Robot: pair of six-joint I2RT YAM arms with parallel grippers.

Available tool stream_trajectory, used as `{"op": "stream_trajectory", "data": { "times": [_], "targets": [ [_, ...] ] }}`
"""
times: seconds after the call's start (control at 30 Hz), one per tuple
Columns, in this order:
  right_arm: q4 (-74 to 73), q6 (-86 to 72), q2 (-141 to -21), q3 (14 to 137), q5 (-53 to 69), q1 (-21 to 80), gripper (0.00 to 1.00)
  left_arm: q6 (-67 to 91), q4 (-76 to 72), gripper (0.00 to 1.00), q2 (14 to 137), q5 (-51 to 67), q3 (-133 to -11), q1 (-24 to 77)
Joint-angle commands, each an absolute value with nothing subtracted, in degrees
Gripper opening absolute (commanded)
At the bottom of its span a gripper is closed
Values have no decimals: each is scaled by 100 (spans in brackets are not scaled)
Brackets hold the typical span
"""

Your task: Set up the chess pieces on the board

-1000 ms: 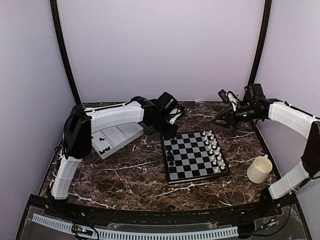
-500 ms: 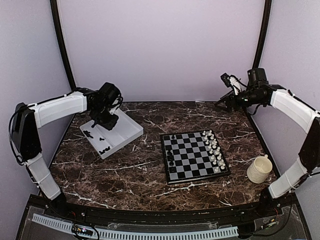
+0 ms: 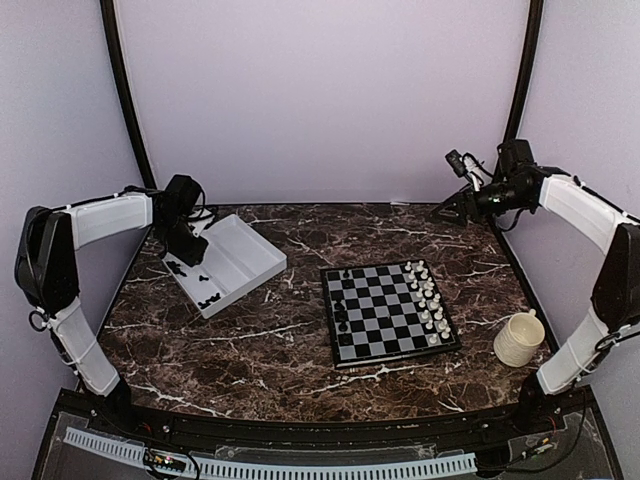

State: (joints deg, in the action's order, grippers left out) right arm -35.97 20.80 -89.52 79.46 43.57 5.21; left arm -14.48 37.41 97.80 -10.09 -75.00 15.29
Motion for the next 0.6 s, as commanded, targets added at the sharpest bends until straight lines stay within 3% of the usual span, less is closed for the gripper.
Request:
{"op": "stream_trajectory", "data": {
  "times": [0.0, 0.23, 0.57],
  "targets": [
    [-3569, 2199, -8675, 7747, 4735, 527, 69, -2530, 3728, 33, 10052, -545, -7452, 1244],
    [-3630, 2299, -8647, 7607, 5051, 530, 69, -3629, 2860, 34, 9836, -351, -6633, 1187],
    [-3667, 2412, -8627, 7529, 5142, 527, 68, -4173, 2219, 39, 10178, -656, -6584, 1133]
  ]
}}
